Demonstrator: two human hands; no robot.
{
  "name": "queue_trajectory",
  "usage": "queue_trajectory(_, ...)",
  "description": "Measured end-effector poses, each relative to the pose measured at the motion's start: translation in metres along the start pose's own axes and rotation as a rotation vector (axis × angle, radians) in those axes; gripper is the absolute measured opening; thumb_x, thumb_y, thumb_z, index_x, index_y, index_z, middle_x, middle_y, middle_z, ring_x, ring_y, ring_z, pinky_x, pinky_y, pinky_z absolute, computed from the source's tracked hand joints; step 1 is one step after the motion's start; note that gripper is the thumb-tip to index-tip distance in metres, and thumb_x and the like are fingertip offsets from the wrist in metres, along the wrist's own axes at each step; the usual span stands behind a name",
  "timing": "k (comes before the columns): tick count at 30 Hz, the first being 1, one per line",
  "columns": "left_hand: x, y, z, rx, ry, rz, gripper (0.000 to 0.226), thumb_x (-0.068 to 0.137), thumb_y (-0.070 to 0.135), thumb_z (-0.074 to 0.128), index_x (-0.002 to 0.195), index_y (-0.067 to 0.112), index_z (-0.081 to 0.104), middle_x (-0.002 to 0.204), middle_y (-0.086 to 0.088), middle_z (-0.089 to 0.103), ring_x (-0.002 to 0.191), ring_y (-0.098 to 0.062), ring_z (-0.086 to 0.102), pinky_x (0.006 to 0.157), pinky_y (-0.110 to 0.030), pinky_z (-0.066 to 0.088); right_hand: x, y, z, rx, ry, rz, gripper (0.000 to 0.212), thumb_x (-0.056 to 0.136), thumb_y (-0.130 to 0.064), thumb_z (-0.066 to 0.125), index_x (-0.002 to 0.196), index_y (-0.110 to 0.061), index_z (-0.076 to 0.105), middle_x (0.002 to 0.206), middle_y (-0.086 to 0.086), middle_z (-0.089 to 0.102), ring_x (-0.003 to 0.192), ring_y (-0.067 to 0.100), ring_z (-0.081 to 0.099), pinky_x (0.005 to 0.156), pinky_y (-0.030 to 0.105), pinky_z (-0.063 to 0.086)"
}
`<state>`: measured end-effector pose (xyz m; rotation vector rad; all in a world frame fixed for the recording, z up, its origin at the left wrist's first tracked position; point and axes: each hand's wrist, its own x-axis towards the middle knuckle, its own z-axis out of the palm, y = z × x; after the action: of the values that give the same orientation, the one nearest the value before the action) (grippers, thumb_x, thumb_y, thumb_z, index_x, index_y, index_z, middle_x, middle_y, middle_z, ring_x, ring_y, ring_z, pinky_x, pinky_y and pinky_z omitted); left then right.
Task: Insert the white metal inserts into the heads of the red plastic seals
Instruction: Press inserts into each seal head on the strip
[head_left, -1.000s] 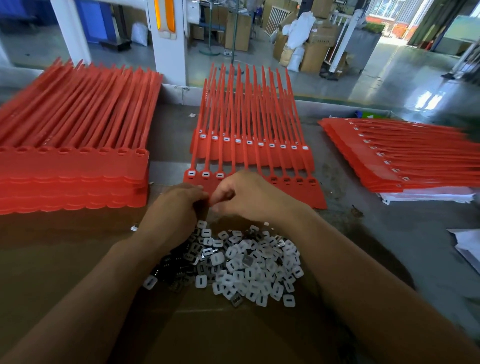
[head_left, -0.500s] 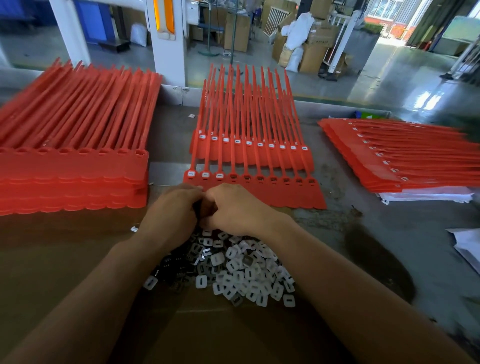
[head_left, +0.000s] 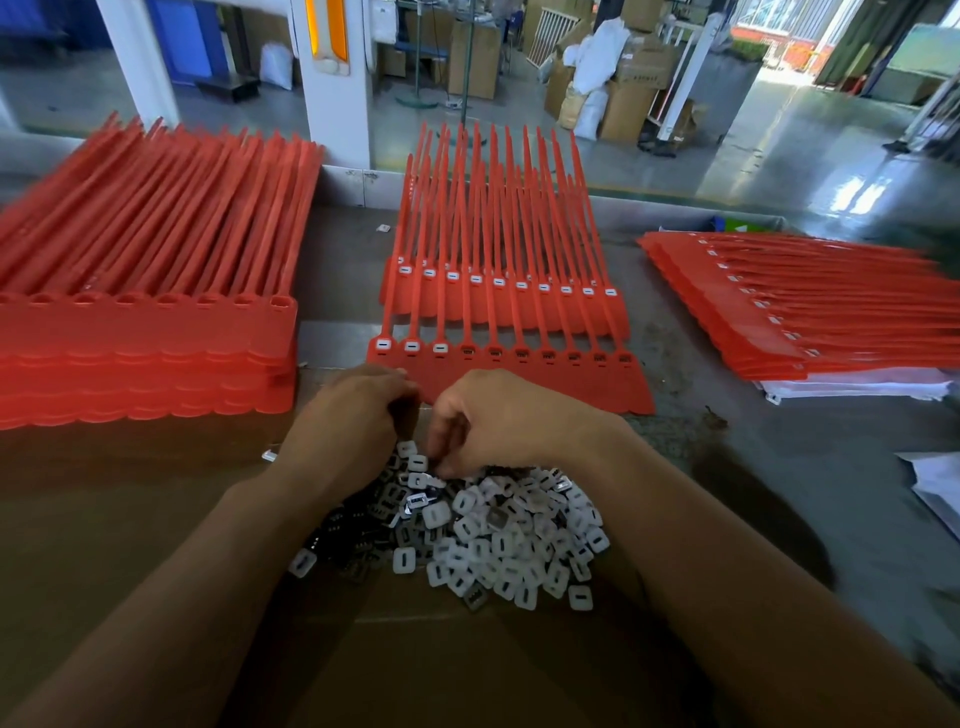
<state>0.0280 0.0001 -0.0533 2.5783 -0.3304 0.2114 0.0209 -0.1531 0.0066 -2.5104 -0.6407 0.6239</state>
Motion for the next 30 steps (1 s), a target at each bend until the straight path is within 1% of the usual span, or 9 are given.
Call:
queue_trajectory(2, 0.000, 0.000, 0.000, -0.003, 0.005, -0.004, 0.046, 0.080, -0.007, 0.044, 0.118, 0.011, 0.062, 0.132, -0.005, 0.053, 0.124, -0.018, 0.044, 0.102, -0.025, 0.029, 0.000, -0.002, 0.001, -0.082, -0.017, -0.009, 0.010, 0.081, -0.013, 0.069, 0.089, -0.018, 0.069, 0.064, -0.023, 0.049, 0.058, -0.009, 0.049, 0.051, 0.002, 0.038)
queue_trajectory(7, -0.001, 0.001, 0.000, -0.010, 0.010, -0.004, 0.043, 0.083, -0.007, 0.043, 0.118, 0.010, 0.062, 0.132, -0.005, 0.053, 0.124, -0.018, 0.044, 0.102, -0.025, 0.029, 0.000, -0.001, 0.002, -0.184, -0.034, -0.039, 0.007, 0.084, -0.015, 0.065, 0.091, -0.017, 0.068, 0.070, -0.021, 0.048, 0.064, -0.005, 0.046, 0.056, 0.007, 0.036)
queue_trajectory(9, -0.001, 0.002, -0.001, -0.009, 0.003, -0.007, 0.043, 0.084, -0.005, 0.043, 0.119, 0.010, 0.061, 0.133, -0.005, 0.052, 0.124, -0.018, 0.044, 0.102, -0.027, 0.029, -0.003, 0.002, 0.000, -0.133, -0.025, -0.057, 0.004, 0.083, -0.017, 0.066, 0.083, -0.020, 0.065, 0.070, -0.021, 0.049, 0.064, -0.008, 0.048, 0.054, 0.003, 0.038)
queue_trajectory(14, -0.002, 0.004, -0.003, -0.005, -0.010, -0.012, 0.042, 0.085, -0.004, 0.042, 0.120, 0.011, 0.060, 0.135, -0.004, 0.050, 0.125, -0.018, 0.043, 0.102, -0.026, 0.029, -0.004, 0.011, -0.001, 0.062, 0.006, -0.053, 0.024, 0.084, -0.014, 0.066, 0.074, -0.034, 0.058, 0.064, -0.022, 0.059, 0.064, -0.014, 0.054, 0.057, 0.001, 0.040)
queue_trajectory(17, -0.002, 0.005, -0.003, -0.008, -0.010, -0.015, 0.041, 0.085, -0.003, 0.043, 0.120, 0.011, 0.061, 0.134, -0.005, 0.051, 0.124, -0.020, 0.044, 0.103, -0.027, 0.029, -0.003, 0.015, -0.002, 0.068, 0.046, -0.067, 0.012, 0.083, -0.016, 0.067, 0.078, -0.026, 0.066, 0.064, -0.023, 0.060, 0.066, -0.014, 0.054, 0.063, 0.004, 0.041)
queue_trajectory(19, -0.002, 0.005, -0.003, -0.007, -0.008, -0.008, 0.041, 0.085, -0.003, 0.043, 0.119, 0.011, 0.062, 0.134, -0.005, 0.052, 0.124, -0.019, 0.044, 0.102, -0.026, 0.029, 0.000, 0.019, -0.005, 0.072, 0.114, -0.069, 0.009, 0.083, -0.017, 0.066, 0.079, -0.026, 0.066, 0.073, -0.021, 0.059, 0.070, -0.010, 0.055, 0.069, 0.009, 0.044)
queue_trajectory(22, -0.003, 0.004, -0.004, -0.017, -0.004, 0.001, 0.040, 0.085, -0.004, 0.043, 0.117, 0.011, 0.063, 0.132, -0.005, 0.053, 0.123, -0.019, 0.045, 0.101, -0.025, 0.030, 0.010, 0.032, -0.013, 0.142, 0.360, -0.001, 0.010, 0.087, -0.015, 0.062, 0.088, -0.023, 0.067, 0.087, -0.018, 0.064, 0.072, -0.012, 0.052, 0.063, 0.007, 0.036)
queue_trajectory(25, -0.004, 0.005, -0.004, -0.041, -0.002, -0.011, 0.039, 0.085, -0.004, 0.044, 0.115, 0.011, 0.064, 0.129, -0.004, 0.055, 0.120, -0.019, 0.047, 0.095, -0.022, 0.029, 0.026, 0.048, -0.023, 0.205, 0.585, 0.131, 0.016, 0.088, -0.011, 0.061, 0.102, -0.011, 0.068, 0.108, 0.002, 0.067, 0.084, 0.001, 0.052, 0.063, 0.006, 0.034)
queue_trajectory(30, -0.005, 0.006, -0.006, -0.039, -0.007, -0.010, 0.036, 0.085, -0.004, 0.043, 0.108, 0.010, 0.067, 0.126, -0.005, 0.056, 0.117, -0.018, 0.048, 0.092, -0.022, 0.030, 0.048, 0.051, -0.024, 0.233, 0.605, 0.209, 0.013, 0.087, -0.011, 0.062, 0.095, -0.008, 0.071, 0.103, 0.006, 0.068, 0.090, 0.012, 0.059, 0.077, 0.023, 0.042)
